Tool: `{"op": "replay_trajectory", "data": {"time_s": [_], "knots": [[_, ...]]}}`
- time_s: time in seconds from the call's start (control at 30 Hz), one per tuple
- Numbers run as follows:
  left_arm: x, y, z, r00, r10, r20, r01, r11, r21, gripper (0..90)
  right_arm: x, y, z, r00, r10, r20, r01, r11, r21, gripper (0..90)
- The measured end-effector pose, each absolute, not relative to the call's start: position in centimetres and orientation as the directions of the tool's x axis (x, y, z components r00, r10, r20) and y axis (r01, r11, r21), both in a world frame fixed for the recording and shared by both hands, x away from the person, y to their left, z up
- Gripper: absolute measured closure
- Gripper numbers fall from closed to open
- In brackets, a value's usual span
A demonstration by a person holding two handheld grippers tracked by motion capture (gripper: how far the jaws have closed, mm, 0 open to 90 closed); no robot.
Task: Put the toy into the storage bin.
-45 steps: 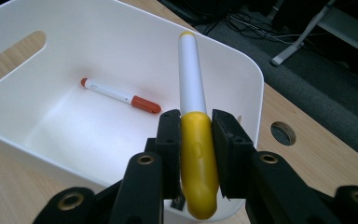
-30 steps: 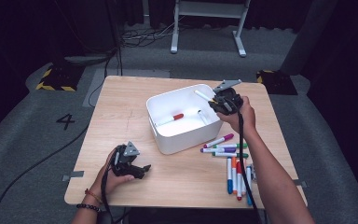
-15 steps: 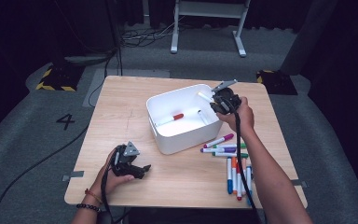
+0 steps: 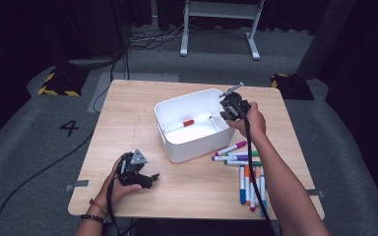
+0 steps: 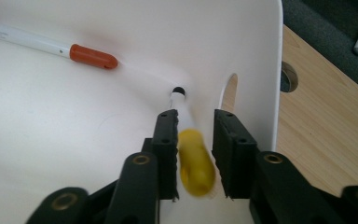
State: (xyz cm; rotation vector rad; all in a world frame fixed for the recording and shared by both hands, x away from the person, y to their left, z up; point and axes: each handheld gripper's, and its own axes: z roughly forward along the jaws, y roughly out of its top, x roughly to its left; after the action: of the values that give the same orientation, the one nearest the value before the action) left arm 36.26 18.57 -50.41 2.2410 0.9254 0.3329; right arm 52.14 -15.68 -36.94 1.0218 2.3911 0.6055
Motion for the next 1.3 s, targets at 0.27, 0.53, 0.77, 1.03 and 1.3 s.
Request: {"op": "replay_trajectory", "data": {"time_s": [0.27,0.53,0.77,1.03,1.3], "knots": [[36.3,18.6,-50.4,0.715,0.698,-0.02,0.524,-0.517,0.677,11.7,51.4,-16.2,-36.1,-0.626,0.756,-0.19,0.528,0.591,0.61,64.2],[36.2,18.6,-50.4,0.715,0.699,-0.02,0.524,-0.517,0.676,11.7,49.0,-18.3,-34.5,-0.675,0.723,-0.149,0.432,0.55,0.715,58.4],[36.2,18.5,-50.4,0.713,0.7,-0.022,0.526,-0.514,0.678,11.7,45.9,-20.9,-34.3,-0.738,0.659,-0.146,0.341,0.551,0.761,57.2],[36.2,18.5,-50.4,0.715,0.698,-0.026,0.527,-0.515,0.676,11.7,41.6,-24.4,-36.2,-0.781,0.609,-0.137,0.312,0.571,0.76,56.8],[36.2,18.5,-50.4,0.715,0.699,-0.025,0.527,-0.515,0.676,11.7,36.5,-27.7,-39.6,-0.788,0.606,-0.108,0.335,0.57,0.75,54.1]]}}
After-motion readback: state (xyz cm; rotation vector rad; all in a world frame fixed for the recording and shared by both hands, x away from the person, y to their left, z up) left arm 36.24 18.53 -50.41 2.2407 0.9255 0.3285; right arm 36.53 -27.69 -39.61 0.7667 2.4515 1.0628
